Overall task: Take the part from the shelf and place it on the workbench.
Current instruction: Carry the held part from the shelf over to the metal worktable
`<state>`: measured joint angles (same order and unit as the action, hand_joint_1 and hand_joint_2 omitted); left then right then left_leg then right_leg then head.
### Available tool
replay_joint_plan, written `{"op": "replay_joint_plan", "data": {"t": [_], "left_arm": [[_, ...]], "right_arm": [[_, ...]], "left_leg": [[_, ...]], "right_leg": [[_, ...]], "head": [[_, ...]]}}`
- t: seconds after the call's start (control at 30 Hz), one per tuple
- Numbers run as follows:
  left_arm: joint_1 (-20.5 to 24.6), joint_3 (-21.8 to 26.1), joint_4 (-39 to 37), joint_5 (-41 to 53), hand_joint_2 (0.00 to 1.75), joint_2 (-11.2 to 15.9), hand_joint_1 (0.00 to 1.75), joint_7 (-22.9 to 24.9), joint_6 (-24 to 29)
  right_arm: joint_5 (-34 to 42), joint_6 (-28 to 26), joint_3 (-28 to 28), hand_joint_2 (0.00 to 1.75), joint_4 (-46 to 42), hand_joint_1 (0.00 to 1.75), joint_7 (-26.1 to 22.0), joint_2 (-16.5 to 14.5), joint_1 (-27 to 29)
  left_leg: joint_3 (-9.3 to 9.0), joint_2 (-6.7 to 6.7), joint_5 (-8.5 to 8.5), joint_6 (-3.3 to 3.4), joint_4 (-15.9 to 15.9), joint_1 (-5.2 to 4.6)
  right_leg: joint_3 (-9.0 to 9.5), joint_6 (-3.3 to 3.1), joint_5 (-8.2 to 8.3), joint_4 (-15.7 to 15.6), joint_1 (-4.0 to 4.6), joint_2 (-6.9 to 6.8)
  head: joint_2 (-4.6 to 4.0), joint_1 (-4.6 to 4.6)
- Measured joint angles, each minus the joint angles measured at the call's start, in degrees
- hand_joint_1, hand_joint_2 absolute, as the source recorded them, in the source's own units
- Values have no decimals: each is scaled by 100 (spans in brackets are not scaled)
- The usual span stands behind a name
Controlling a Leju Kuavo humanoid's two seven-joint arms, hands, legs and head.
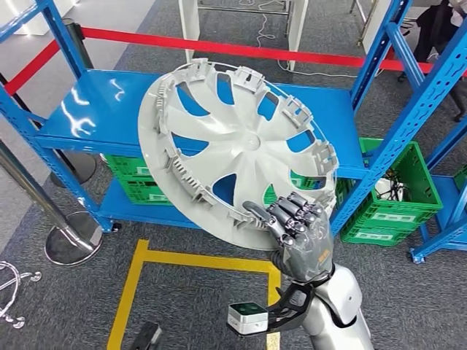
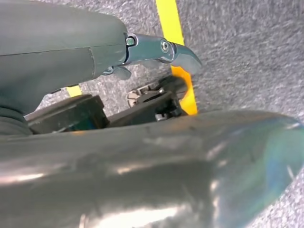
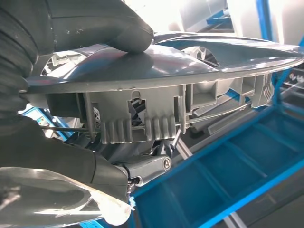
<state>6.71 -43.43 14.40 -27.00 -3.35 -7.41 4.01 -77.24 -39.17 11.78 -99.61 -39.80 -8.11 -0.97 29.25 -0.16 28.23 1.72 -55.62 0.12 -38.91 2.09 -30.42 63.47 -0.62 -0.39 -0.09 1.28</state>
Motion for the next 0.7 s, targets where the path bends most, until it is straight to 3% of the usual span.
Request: {"op": "replay_joint_plan", "data": {"t": [0.03, 0.07, 0.1, 0.13, 0.17, 0.23, 0.3, 0.33, 0.4, 0.43, 0.47, 0.53, 0.57, 0.6, 0.63, 0.67, 0.7], "left_arm": [[2, 0, 0, 3, 0, -3, 0, 0, -4], [2, 0, 0, 7, 0, -5, 0, 0, -8], [2, 0, 0, 9, 0, -6, 0, 0, -9], [2, 0, 0, 11, 0, -6, 0, 0, -9], [3, 0, 0, 13, 0, -7, 0, 0, -9], [4, 0, 1, 16, 0, -15, 0, 0, -9], [5, 0, 2, 22, 0, -25, 0, 0, -9], [6, 0, 2, 24, 0, -28, 0, 0, -10], [2, 0, 2, 24, 0, -28, 0, 0, -11], [-3, 0, 2, 21, 0, -27, 0, 1, -11], [-8, 0, 2, 19, 0, -26, 0, 1, -11], [-9, 0, 2, 16, 0, -25, 0, 1, -11], [-8, 0, 2, 16, 0, -24, 0, 1, -11], [-7, 0, 2, 16, 0, -23, 0, 1, -11], [-7, 0, 2, 16, 0, -23, 0, 1, -11], [-5, 0, 2, 16, 0, -22, 0, 2, -11], [-3, 0, 2, 17, 0, -22, 0, 1, -11]], "right_arm": [[-2, 0, 0, 175, 1, 175, -1, 0, 12], [-3, 0, 0, 175, 1, 175, -1, 0, 24], [-4, 0, 0, 175, 1, 175, -2, 0, 38], [-6, 0, -1, 175, 1, 175, -2, 0, 49], [-8, 0, -1, 175, 1, 175, -3, 0, 56], [-10, 0, -3, 175, -1, 175, -1, -5, 53], [-10, 0, -8, 175, -4, 175, 2, -18, 48], [-11, 0, -11, 175, -5, 175, 2, -24, 51], [-14, 0, -16, 175, -6, 175, -1, -30, 58], [-17, 0, -18, 175, -6, 175, -1, -33, 59], [-20, 0, -19, 175, -6, 175, -1, -38, 58], [-27, 0, -20, 175, -6, 175, -2, -50, 59], [-31, 0, -21, 175, -5, 175, -3, -54, 61], [-34, 0, -21, 175, -5, 175, -3, -56, 63], [-37, 0, -22, 175, -4, 175, -3, -57, 66], [-38, 0, -22, 175, -4, 175, -3, -57, 69], [-38, 0, -22, 175, -4, 175, -3, -57, 71]], "left_leg": [[82, 1, -61, 19, -4, -6], [167, 3, -125, 25, -12, -14], [254, 4, -187, 26, -24, -22], [343, 4, -245, 25, -41, -29], [432, 3, -299, 19, -63, -35], [568, -6, -390, -9, -116, -52], [648, -13, -487, -58, -157, -69], [678, -12, -542, -86, -162, -71], [722, -12, -601, -151, -167, -56], [756, -10, -501, -190, -229, -46], [806, -10, -294, -230, -386, -36], [957, -5, 315, -300, -1026, -6], [1019, -5, 531, -328, -1406, 6], [1034, -5, 611, -349, -1696, 16], [975, -5, 548, -362, -1817, 26], [831, -5, 391, -367, -1737, 34], [597, -5, 226, -363, -1464, 42]], "right_leg": [[-91, 15, -273, 377, 0, 9], [-150, 26, -440, 744, 0, 12], [-152, 32, -464, 996, 0, 15], [-71, 28, -363, 1071, 1, 15], [112, 14, -192, 937, 2, 16], [728, -34, 5, 180, 12, 24], [1251, -69, -101, -590, 26, 36], [1357, -82, -159, -776, 39, 41], [1270, -141, -108, -832, 40, 30], [1203, -193, -57, -833, 32, 17], [1133, -243, 4, -840, 21, 0], [1013, -307, 135, -834, 14, -20], [937, -311, 208, -824, 14, -27], [847, -308, 279, -806, 14, -31], [740, -298, 341, -779, 13, -35], [636, -283, 392, -746, 12, -38], [539, -263, 436, -704, 10, -40]], "head": [[0, 10], [0, 11], [0, 13], [0, 14], [0, 13], [0, 16], [0, 14], [0, 14], [0, 15], [0, 11], [0, 1], [0, -21], [0, -28], [0, -29], [0, -31], [0, -31], [0, -31]]}}
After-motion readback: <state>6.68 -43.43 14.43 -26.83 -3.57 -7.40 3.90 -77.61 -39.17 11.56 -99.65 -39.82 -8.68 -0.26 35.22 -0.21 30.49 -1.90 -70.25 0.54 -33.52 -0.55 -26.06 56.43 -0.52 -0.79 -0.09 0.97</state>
